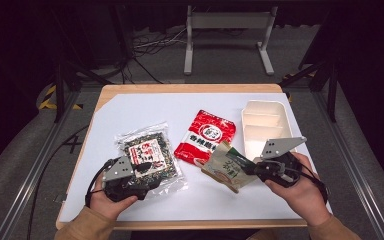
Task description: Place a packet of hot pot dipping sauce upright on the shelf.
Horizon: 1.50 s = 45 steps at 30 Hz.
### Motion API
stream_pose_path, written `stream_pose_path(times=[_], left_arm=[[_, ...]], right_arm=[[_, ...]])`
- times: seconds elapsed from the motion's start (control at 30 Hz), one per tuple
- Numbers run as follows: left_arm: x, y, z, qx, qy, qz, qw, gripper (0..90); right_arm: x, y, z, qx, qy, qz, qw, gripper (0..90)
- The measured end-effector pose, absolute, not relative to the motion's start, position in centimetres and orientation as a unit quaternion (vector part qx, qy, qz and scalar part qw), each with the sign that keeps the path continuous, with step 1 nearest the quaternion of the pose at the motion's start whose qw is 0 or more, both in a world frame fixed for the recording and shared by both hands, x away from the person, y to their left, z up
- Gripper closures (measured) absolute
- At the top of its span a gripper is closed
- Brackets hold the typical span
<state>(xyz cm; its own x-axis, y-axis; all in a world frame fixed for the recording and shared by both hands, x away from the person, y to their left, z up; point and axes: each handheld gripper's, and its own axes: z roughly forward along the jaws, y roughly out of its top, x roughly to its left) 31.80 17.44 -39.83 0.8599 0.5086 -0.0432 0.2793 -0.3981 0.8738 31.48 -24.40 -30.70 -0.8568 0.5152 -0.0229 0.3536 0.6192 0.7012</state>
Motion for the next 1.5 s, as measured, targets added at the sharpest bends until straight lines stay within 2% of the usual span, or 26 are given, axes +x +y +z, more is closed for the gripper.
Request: stream_pose_path(times=[0.13, 0.37, 0.97, 1.5], left_arm=[[31.8, 17.5, -39.8, 0.827, 0.239, 0.118, 0.496, 35.5], [32.2, 17.8, -39.9, 0.824, 0.243, 0.114, 0.500, 35.6], [32.3, 18.2, -39.8, 0.817, 0.251, 0.118, 0.506, 35.2], [32.3, 18.6, -39.7, 0.813, 0.258, 0.119, 0.508, 35.2]], right_arm=[[32.2, -24.7, -29.9, 0.242, 0.894, 0.361, 0.111, 89.6], [32.7, -24.7, -28.5, 0.241, 0.895, 0.349, 0.140, 89.6], [33.2, -25.2, -25.2, 0.225, 0.895, 0.342, 0.178, 89.6], [35.6, -26.6, -22.5, 0.232, 0.889, 0.344, 0.192, 89.6]])
